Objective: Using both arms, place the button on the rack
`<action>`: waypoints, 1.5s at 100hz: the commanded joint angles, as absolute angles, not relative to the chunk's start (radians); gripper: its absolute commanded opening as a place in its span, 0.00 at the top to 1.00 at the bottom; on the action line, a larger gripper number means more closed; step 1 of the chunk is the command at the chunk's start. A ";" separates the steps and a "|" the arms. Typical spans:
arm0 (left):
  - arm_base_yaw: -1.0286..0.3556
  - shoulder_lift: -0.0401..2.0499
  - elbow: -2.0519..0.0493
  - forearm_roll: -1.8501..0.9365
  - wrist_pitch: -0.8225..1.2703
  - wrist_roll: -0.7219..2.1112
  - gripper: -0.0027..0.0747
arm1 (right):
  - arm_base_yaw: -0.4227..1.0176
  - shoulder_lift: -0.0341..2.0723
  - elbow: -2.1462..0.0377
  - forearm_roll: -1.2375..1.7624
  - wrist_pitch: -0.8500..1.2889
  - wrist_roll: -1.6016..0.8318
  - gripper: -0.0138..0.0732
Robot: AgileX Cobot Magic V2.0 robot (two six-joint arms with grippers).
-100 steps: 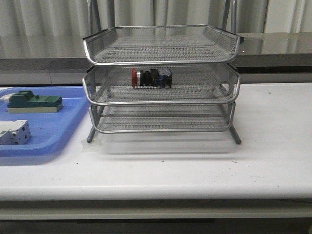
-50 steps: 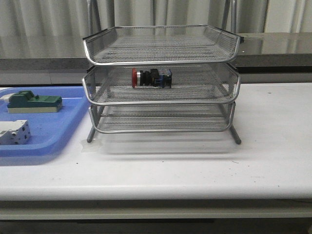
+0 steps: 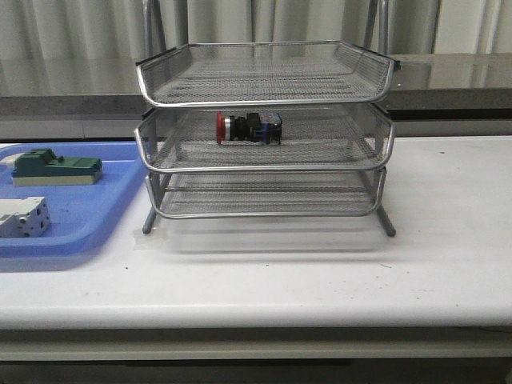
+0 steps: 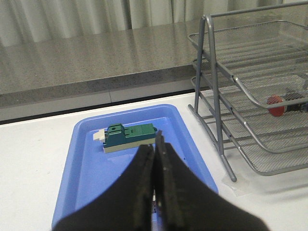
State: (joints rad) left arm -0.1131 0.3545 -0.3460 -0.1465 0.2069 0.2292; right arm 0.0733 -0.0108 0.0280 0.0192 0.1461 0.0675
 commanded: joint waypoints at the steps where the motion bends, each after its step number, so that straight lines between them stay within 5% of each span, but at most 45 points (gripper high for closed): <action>1: -0.111 0.361 -0.373 -0.158 0.118 0.219 0.99 | 0.065 -0.031 0.010 0.009 0.048 0.070 0.91; 150: -0.111 0.316 -0.371 -0.148 0.117 0.209 0.99 | 0.065 -0.031 0.010 0.011 0.046 0.070 0.91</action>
State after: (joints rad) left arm -0.1131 0.3292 -0.3460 -0.1465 0.2069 0.2292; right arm 0.0687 -0.0108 0.0280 0.0192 0.1336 0.0698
